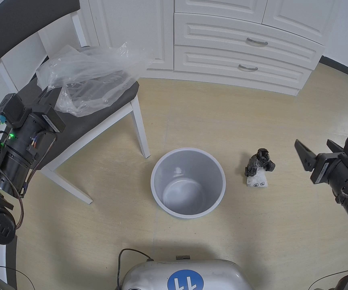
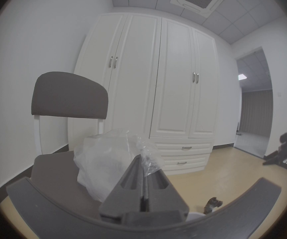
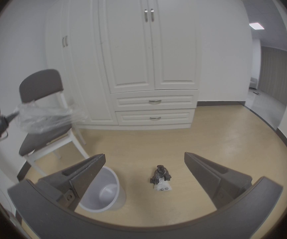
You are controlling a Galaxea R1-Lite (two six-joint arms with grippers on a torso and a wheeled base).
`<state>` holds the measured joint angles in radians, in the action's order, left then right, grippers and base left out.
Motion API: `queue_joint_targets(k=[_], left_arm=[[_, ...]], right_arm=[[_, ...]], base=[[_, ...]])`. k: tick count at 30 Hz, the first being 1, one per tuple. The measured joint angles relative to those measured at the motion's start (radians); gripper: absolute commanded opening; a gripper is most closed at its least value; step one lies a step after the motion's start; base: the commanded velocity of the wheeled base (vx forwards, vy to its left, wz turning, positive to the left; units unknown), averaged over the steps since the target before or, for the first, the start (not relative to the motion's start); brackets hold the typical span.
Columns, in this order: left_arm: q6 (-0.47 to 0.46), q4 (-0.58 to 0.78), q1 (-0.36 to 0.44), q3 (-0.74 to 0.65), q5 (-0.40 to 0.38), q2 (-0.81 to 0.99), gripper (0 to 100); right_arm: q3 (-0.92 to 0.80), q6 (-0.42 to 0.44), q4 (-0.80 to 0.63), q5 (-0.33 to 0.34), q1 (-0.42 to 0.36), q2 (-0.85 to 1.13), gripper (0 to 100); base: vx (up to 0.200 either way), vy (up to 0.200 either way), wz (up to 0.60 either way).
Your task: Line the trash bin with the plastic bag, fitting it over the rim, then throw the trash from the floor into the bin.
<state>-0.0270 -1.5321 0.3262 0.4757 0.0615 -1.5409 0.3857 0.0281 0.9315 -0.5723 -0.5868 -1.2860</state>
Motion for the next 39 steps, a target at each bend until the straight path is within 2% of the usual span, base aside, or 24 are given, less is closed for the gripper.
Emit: queue_joint_targets(k=[5,14,17,23,26,32,39], left_arm=[[-0.005,0.000,0.041,0.009,0.024,0.022,0],[-0.031,0.000,0.091,0.008,0.046,0.052,0],[-0.044,0.000,0.100,0.006,0.047,0.060,0],[-0.069,0.000,0.124,-0.004,0.047,0.090,0],[-0.086,0.000,0.164,-0.012,0.047,0.115,0],[-0.116,0.000,0.193,-0.021,0.047,0.143,0],[-0.126,0.000,0.243,-0.038,0.047,0.153,0]], right_arm=[[0.026,-0.069,0.015,-0.004,-0.069,-0.049,100],[0.023,0.075,0.021,-0.010,-0.187,-0.179,100],[0.023,0.067,0.029,-0.024,-0.243,-0.204,100],[0.020,0.036,0.067,-0.106,-0.399,-0.226,100],[0.019,0.028,0.100,-0.136,-0.435,-0.234,100],[0.012,0.028,0.120,-0.148,-0.503,-0.254,100],[0.011,0.031,0.227,-0.148,-0.494,-0.315,100]], base=[[0.000,0.000,0.00],[0.000,0.000,0.00],[0.000,0.000,0.00],[0.000,0.000,0.00],[0.000,0.000,0.00],[0.000,0.000,0.00],[0.000,0.000,0.00]])
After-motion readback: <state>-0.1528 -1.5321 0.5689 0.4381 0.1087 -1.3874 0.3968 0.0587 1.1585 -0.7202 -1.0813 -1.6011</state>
